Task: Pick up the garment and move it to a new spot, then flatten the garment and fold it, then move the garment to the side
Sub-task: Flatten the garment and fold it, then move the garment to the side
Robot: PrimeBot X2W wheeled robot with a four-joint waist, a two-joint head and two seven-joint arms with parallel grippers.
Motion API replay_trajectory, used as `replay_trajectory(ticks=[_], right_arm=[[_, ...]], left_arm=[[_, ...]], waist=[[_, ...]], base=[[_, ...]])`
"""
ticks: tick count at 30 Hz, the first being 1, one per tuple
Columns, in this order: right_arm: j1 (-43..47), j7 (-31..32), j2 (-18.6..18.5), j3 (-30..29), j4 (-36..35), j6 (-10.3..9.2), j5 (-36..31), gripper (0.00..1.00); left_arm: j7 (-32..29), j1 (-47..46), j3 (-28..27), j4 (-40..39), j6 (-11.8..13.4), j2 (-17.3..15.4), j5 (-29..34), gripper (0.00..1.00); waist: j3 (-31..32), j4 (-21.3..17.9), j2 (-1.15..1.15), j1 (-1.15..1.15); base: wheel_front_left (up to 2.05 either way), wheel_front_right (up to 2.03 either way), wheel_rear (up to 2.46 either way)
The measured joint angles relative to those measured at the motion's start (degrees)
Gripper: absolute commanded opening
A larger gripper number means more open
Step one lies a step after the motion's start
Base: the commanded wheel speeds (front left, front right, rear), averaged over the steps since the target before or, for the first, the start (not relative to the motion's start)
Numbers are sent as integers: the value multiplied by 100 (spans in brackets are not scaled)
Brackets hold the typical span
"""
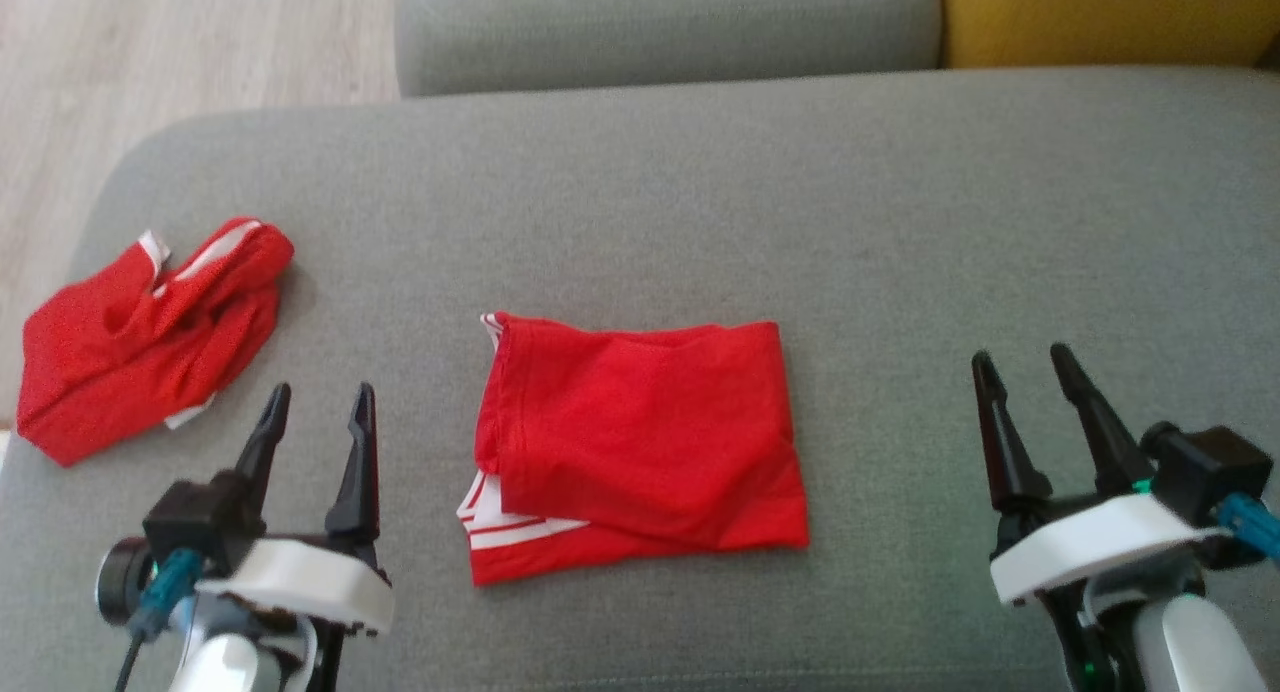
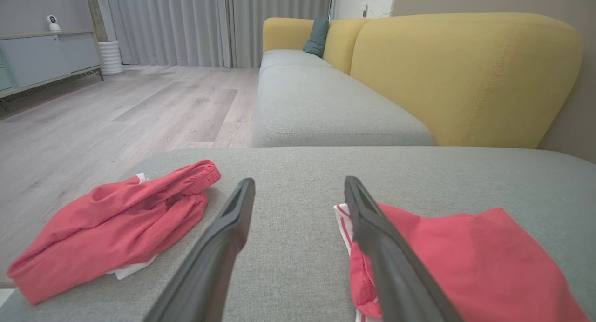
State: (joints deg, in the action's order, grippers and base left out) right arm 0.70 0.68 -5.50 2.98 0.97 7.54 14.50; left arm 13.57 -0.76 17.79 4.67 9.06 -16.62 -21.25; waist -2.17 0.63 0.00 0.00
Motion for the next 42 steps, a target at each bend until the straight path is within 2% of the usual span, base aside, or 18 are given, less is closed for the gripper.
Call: replay_trajectory(ticks=[13, 27, 42], right_arm=[[370, 145, 144, -190, -234, 0, -142, 100], [370, 188, 235, -300, -274, 0, -198, 100], [343, 196, 266, -318, -279, 0, -249, 100]], left_arm=[[-145, 315, 9, -163, 101, -125, -1, 100], [-194, 316, 19, -249, 202, -146, -1, 100], [-185, 250, 32, -272, 201, -182, -2, 100]], waist=[[268, -42, 0, 0], [237, -68, 0, 0], [7, 5, 0, 0]], base=[[0, 0, 0], [0, 0, 0], [0, 0, 0]])
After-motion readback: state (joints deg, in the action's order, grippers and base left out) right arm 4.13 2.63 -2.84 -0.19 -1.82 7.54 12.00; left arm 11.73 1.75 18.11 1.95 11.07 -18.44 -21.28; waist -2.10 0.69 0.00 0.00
